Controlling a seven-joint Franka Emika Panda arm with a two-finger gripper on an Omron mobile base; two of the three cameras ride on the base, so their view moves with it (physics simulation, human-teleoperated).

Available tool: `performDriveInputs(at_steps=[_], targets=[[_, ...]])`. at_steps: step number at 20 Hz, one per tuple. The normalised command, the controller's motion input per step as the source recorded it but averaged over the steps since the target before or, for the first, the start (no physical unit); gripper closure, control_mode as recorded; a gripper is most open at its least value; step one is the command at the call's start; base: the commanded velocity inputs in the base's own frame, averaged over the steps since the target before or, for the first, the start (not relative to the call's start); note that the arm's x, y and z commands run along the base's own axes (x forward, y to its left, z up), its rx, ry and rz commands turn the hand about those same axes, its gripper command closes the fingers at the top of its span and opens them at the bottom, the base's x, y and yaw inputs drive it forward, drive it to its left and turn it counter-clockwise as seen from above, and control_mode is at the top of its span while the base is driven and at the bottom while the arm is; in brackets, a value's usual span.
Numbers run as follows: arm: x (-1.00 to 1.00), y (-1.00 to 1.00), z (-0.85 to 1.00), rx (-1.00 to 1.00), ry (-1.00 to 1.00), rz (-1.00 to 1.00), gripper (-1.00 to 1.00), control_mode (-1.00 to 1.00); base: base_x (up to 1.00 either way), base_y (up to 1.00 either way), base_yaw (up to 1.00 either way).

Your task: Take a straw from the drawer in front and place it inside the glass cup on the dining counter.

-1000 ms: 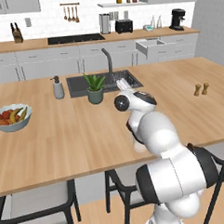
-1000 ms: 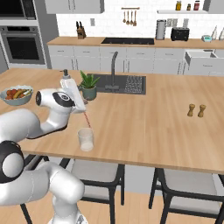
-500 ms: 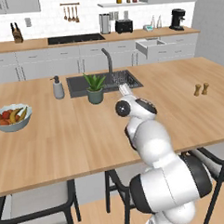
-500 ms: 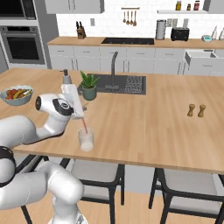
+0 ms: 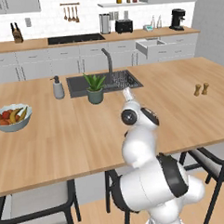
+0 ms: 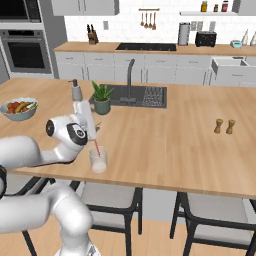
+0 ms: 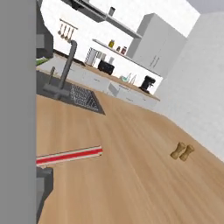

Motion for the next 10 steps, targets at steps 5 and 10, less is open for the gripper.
performDriveInputs(at_steps=[5, 10], targets=[[0.0, -0.12, -1.0, 0.22, -0.34, 0.0, -1.0, -1.0, 0.0, 0.0, 0.0], [0.2, -0.11, -1.0, 0.22, -0.38, 0.0, -1.0, -1.0, 0.0, 0.0, 0.0]])
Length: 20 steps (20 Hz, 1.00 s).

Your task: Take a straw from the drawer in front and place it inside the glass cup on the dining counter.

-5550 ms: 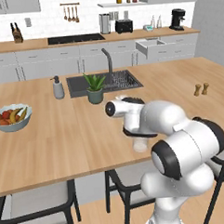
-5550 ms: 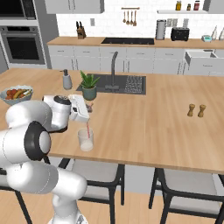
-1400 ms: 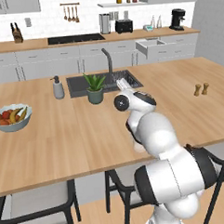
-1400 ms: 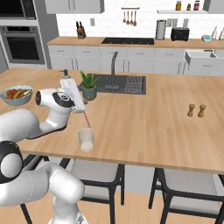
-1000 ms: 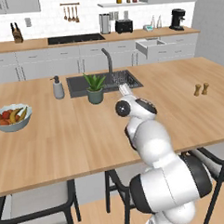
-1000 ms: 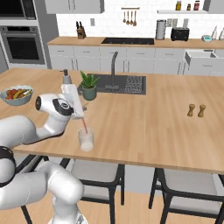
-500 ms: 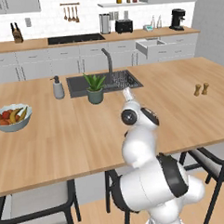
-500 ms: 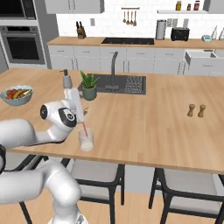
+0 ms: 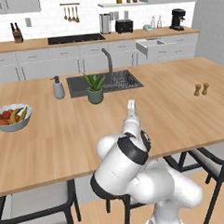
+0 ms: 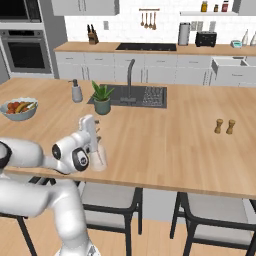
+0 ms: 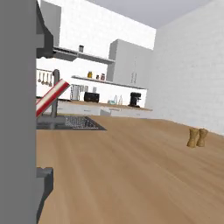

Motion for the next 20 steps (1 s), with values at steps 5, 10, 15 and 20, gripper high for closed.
performDriveInputs(at_steps=[5, 10, 15, 20], targets=[[0.18, -0.14, -1.0, 0.23, -0.32, 0.0, -1.0, -1.0, 0.0, 0.0, 0.0], [-0.67, -0.41, -0.88, 0.19, -0.22, -0.05, -1.0, -1.0, 0.0, 0.0, 0.0], [-1.0, -0.99, -0.79, 0.25, -0.37, -0.01, -1.0, -1.0, 0.0, 0.0, 0.0], [-1.0, -1.0, -0.68, 0.27, -0.35, 0.0, -1.0, -1.0, 0.0, 0.0, 0.0]])
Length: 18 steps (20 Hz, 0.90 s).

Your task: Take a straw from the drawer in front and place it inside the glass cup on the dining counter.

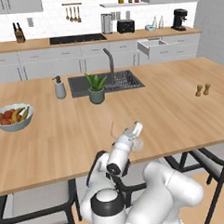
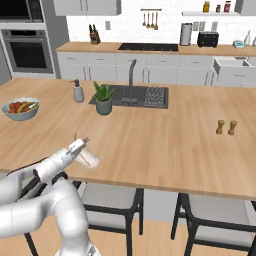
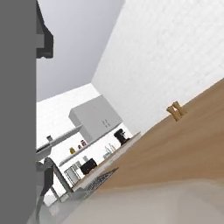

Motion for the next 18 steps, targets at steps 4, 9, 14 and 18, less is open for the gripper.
performDriveInputs(at_steps=[4, 9, 14, 18], targets=[[-0.68, -1.0, -0.7, 0.32, -0.35, 0.0, -1.0, -1.0, 0.0, 0.0, 0.0], [-0.16, -1.0, -0.45, 0.45, -0.37, 0.0, -1.0, -1.0, 0.0, 0.0, 0.0], [0.43, -0.95, -0.24, 0.45, -0.27, 0.0, -1.0, -1.0, 0.0, 0.0, 0.0], [0.6, -0.66, -0.02, 0.34, -0.29, 0.0, -1.0, -1.0, 0.0, 0.0, 0.0]])
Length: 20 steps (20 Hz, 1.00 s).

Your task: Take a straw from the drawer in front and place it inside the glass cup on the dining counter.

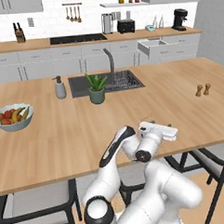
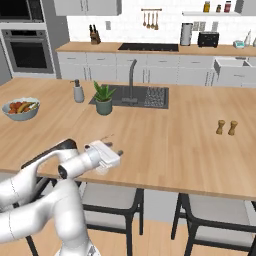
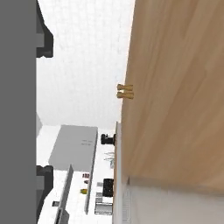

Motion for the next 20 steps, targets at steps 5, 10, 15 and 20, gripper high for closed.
performDriveInputs(at_steps=[5, 10, 15, 20], targets=[[-0.05, -0.84, 0.0, 0.26, -0.33, 0.0, -1.0, -1.0, 0.0, 0.0, 0.0], [-0.4, -0.21, 0.48, 0.25, -0.2, 0.0, -1.0, -1.0, 0.0, 0.0, 0.0], [-0.47, 0.5, 1.0, 0.13, -0.16, 0.0, -1.0, -1.0, 0.0, 0.0, 0.0], [-0.34, 0.33, 1.0, 0.05, 0.0, 0.0, -1.0, -1.0, 0.0, 0.0, 0.0]])
